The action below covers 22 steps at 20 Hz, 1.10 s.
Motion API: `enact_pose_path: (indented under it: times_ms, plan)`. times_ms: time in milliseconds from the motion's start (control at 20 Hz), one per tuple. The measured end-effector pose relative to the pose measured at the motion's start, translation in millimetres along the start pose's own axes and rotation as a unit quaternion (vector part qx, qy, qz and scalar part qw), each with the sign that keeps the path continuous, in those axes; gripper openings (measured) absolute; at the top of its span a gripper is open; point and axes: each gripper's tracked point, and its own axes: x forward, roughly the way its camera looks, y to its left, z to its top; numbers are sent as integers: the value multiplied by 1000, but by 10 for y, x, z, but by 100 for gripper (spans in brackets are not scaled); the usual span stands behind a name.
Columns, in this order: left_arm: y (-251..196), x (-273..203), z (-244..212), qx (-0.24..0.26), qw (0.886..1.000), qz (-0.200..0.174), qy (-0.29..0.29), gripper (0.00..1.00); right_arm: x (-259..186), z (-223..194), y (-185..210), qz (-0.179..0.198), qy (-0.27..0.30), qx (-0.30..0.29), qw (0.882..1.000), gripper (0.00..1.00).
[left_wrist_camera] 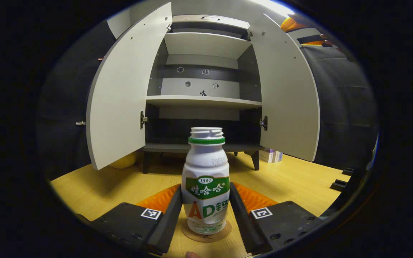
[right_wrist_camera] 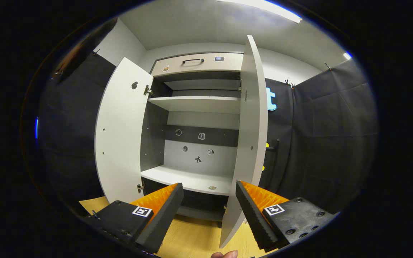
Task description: Grasp the bottle in the cabinet with the left hand and place it on the coaster, then close the right door with the right hand and the left door with the left hand.
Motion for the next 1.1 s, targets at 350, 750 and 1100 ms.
enact_pose_path:
  times_ms: [350, 750, 1100]
  plan:
    - [70, -2, -129, -27, 999, 25, 5, 81, -138, -64, 129, 13, 13, -11, 1000, 97]
    - [54, -137, -301, -52, 997, 25, 49, 94, -282, -187, 6, -11, 34, 4, 999, 98]
    - [58, -614, -132, -53, 996, 14, 75, 95, -245, -286, -176, -22, 48, 32, 998, 98]
